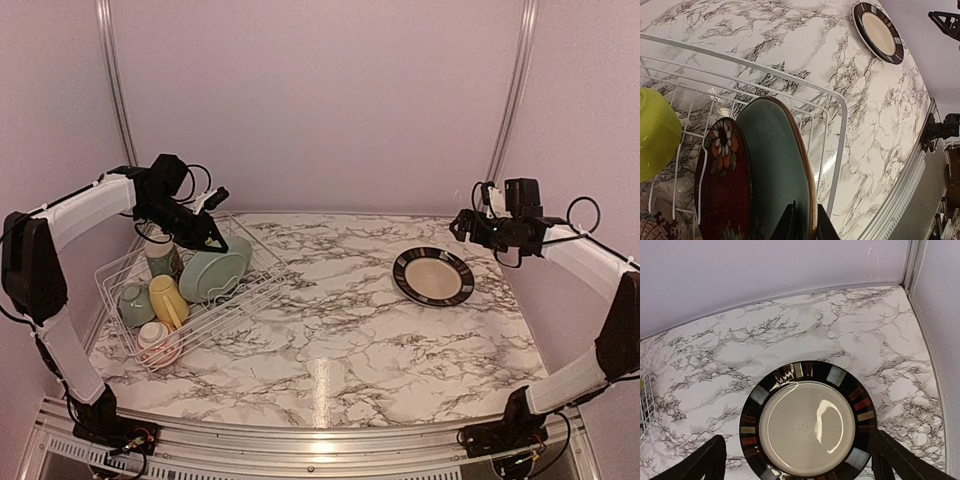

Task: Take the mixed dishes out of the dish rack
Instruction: Grab the plate from the dish rack.

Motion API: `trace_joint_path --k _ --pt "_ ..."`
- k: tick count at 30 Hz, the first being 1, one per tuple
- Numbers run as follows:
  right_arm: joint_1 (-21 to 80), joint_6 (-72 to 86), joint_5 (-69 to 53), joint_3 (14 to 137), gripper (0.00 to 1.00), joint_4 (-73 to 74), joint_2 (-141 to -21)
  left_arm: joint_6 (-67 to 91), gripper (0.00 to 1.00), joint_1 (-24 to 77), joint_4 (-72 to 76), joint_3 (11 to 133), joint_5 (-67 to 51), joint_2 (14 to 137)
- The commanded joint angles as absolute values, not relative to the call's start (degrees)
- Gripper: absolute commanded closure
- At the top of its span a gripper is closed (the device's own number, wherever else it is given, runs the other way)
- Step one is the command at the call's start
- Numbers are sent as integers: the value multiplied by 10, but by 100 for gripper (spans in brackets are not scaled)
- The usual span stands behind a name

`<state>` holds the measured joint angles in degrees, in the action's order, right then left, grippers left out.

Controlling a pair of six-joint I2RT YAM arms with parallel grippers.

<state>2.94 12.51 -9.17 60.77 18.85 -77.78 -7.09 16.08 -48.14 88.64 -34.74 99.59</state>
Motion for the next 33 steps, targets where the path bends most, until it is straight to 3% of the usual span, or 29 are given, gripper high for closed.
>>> trace_joint_path --k 1,27,33 --pt "31 136 -98 600 3 176 -778 -4 100 159 -518 911 -357 947" --pt "31 140 -112 594 3 169 -780 63 100 161 -515 972 -400 869" --pt "31 144 -117 595 3 166 -781 99 100 202 -470 985 -393 843"
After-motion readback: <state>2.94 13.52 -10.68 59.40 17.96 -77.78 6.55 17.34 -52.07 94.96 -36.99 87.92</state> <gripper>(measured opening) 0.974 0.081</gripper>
